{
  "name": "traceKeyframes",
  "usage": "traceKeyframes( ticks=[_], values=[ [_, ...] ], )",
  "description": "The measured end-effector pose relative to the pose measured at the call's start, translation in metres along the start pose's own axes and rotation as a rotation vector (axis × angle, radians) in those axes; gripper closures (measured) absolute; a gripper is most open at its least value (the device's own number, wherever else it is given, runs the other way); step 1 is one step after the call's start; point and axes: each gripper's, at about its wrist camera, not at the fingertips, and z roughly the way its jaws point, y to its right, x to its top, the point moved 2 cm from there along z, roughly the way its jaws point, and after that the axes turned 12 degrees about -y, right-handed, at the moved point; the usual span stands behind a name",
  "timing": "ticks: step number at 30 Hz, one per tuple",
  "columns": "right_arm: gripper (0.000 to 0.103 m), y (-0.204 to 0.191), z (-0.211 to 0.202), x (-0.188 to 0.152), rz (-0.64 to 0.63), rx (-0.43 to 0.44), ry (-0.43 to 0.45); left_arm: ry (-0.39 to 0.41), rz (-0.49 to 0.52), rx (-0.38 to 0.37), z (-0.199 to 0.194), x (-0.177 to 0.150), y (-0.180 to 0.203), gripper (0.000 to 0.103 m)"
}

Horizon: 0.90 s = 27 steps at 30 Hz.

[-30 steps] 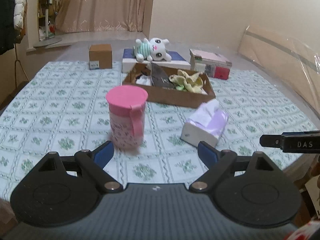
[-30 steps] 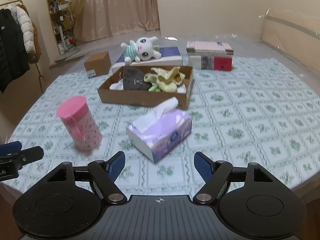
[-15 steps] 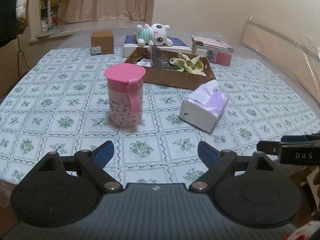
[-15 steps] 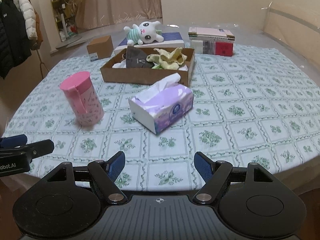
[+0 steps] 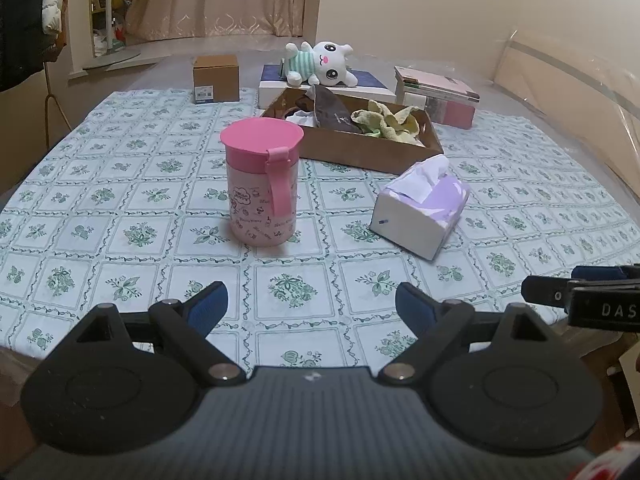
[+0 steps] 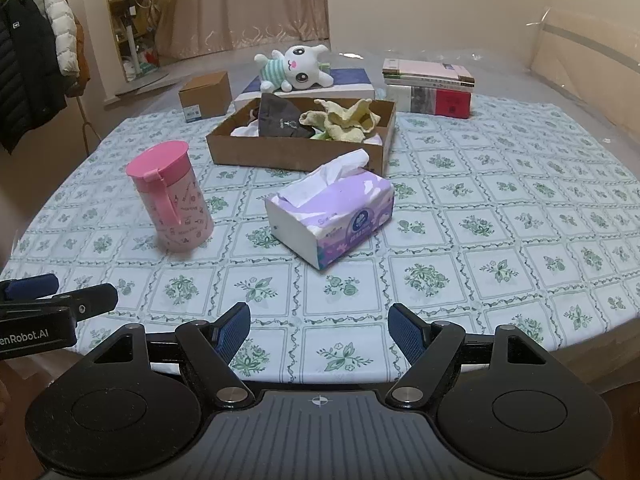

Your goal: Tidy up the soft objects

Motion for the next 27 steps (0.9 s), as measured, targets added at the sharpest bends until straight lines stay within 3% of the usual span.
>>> traceKeyframes(
  ticks=[27],
  values=[
    [0.027, 0.0016, -0.0037, 0.0037, 0.006, -0.01, 0.014, 0.008, 0.009, -0.008, -0.0041, 0.0031, 0.0039, 0.013]
  ],
)
